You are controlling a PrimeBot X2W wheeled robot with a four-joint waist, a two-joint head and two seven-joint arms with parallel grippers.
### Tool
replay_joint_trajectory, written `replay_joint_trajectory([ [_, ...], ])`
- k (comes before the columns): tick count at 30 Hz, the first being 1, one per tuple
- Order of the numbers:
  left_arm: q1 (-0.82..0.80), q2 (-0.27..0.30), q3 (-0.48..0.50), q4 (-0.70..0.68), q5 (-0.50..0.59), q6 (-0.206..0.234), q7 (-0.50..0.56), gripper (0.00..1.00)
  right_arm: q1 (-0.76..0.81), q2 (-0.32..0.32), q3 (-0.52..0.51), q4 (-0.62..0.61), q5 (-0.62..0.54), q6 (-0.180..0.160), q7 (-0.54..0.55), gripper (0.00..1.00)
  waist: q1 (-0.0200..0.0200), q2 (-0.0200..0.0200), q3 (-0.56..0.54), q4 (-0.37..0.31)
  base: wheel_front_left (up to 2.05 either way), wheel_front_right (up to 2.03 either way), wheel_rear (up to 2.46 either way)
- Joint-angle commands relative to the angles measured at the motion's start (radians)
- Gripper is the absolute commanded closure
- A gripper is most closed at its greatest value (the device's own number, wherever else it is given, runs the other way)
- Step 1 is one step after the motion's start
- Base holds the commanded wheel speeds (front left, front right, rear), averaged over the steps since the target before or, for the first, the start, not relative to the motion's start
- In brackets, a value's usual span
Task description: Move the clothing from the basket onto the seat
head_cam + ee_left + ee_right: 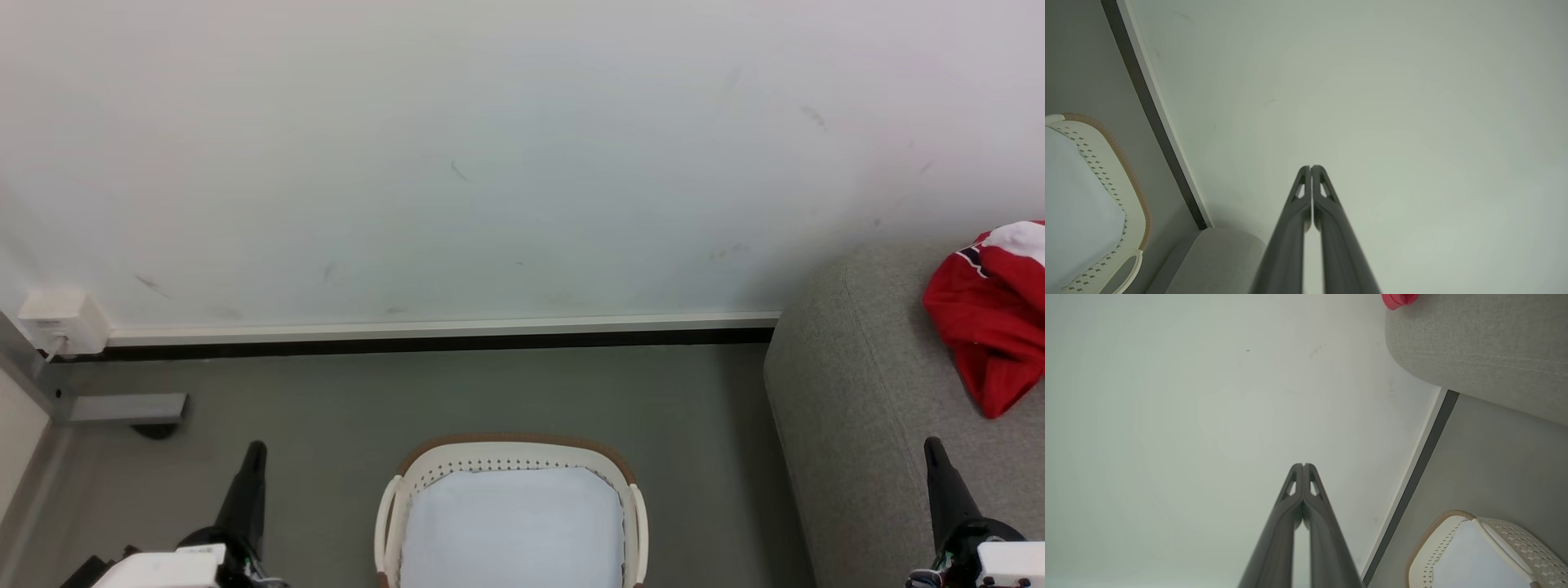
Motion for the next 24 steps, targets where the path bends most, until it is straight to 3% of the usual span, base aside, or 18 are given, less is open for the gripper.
replay_joint_trajectory([
  [1, -0.013, 0.008, 0.002, -0.004, -0.02, -0.006, 0.008, 1.0, -0.012, -0.009, -0.006, -0.01, 0.025, -0.002, 0.007, 1.0, 0.0, 0.0, 0.0, 0.0, 0.0, 0.0, 0.0],
  [24, -0.015, 0.008, 0.002, -0.005, -0.048, -0.005, 0.014, 1.0, -0.014, -0.008, -0.008, -0.012, 0.046, -0.002, 0.013, 1.0, -0.0001, 0.0, 0.001, 0.001, 0.0, 0.0, 0.0],
])
